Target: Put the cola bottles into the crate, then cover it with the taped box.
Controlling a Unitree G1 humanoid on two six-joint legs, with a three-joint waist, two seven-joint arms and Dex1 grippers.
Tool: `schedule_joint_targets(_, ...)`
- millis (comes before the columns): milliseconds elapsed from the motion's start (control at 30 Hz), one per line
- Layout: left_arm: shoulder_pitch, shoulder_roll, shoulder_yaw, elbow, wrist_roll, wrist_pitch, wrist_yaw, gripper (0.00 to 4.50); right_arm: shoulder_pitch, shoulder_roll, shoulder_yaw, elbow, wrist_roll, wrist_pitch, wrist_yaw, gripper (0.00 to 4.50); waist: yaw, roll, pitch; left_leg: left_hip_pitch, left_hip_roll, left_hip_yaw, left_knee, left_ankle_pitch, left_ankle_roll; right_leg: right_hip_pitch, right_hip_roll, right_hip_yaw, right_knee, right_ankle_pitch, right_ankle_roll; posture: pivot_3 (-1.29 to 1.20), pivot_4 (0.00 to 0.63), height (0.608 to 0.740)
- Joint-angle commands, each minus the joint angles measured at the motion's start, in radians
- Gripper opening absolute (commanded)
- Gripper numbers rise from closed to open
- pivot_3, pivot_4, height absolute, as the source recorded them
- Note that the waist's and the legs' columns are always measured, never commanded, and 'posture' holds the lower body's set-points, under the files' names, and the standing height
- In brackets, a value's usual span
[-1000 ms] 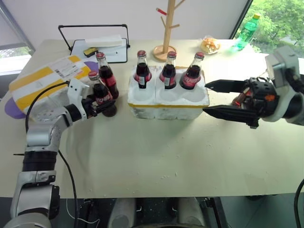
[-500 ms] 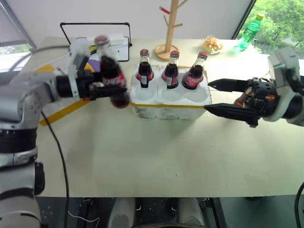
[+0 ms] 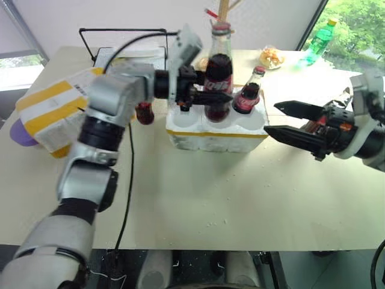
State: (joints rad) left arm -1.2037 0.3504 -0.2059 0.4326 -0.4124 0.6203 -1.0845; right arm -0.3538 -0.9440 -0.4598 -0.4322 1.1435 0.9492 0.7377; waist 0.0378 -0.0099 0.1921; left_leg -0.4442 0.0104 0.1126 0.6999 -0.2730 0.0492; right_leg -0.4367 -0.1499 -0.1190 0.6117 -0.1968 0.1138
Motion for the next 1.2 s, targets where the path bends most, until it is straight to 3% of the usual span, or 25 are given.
schedule_joint_targets(33, -0.071, -0.047, 0.008, 0.060, 0.055, -0.108, 0.011, 2.79, 0.019, 0.001, -0.049, -0.054, 0.024, -0.020, -0.029, 4.50, 0.000, 0.000, 0.000, 0.000, 0.000, 0.000, 0.000, 0.000, 0.000, -0.001, 0.000, 0.000, 0.000, 0.000, 0.000, 0.00, 0.150, 0.740)
schedule_joint_targets(333, -0.031, -0.102, -0.012, 0.139, 0.181, -0.204, 0.023, 2.79, 0.088, -0.005, -0.055, -0.075, -0.009, -0.046, -0.046, 4.50, 0.003, 0.000, 0.000, -0.002, 0.000, 0.000, 0.000, 0.000, 0.000, -0.002, -0.001, 0.000, 0.000, 0.000, 0.000, 0.00, 0.150, 0.740)
schedule_joint_targets(600, 0.016, -0.142, -0.009, 0.170, 0.213, -0.205, 0.053, 2.79, 0.092, -0.042, 0.008, -0.052, -0.139, -0.102, 0.001, 4.50, 0.002, 0.000, 0.000, -0.002, 0.000, 0.000, 0.000, 0.000, 0.001, -0.002, 0.000, 0.000, 0.000, 0.000, 0.000, 0.00, 0.150, 0.740)
schedule_joint_targets(667, 0.031, -0.148, 0.009, 0.179, 0.217, -0.202, 0.079, 3.84, 0.080, -0.039, 0.016, -0.039, -0.151, -0.102, -0.007, 4.50, 0.002, 0.000, 0.000, -0.002, 0.000, 0.000, 0.001, 0.000, 0.001, -0.002, -0.001, 0.000, 0.000, 0.000, 0.000, 0.00, 0.150, 0.740)
schedule_joint_targets(733, 0.044, -0.147, 0.026, 0.154, 0.205, -0.179, 0.083, 4.44, 0.085, -0.043, 0.022, -0.037, -0.169, -0.109, 0.007, 4.50, 0.002, 0.000, 0.000, -0.002, 0.000, 0.000, 0.001, 0.000, 0.001, -0.002, -0.001, 0.000, 0.000, 0.000, 0.000, 0.00, 0.150, 0.740)
schedule_joint_targets(933, 0.082, -0.111, 0.034, 0.010, 0.192, -0.112, 0.089, 4.44, 0.064, -0.036, 0.043, -0.014, -0.197, -0.118, 0.033, 4.50, 0.001, 0.000, 0.000, -0.001, 0.000, -0.001, 0.001, 0.000, 0.001, -0.002, -0.001, 0.000, 0.001, 0.000, 0.000, 0.00, 0.150, 0.740)
schedule_joint_targets(1200, 0.215, 0.078, 0.223, -0.507, -0.006, 0.264, 0.170, 4.44, -0.011, -0.016, 0.112, 0.026, -0.225, -0.133, 0.057, 4.50, -0.015, 0.001, 0.000, 0.000, 0.001, -0.001, 0.000, 0.000, 0.000, -0.001, 0.000, 0.000, 0.001, 0.000, 0.000, 0.00, 0.150, 0.740)
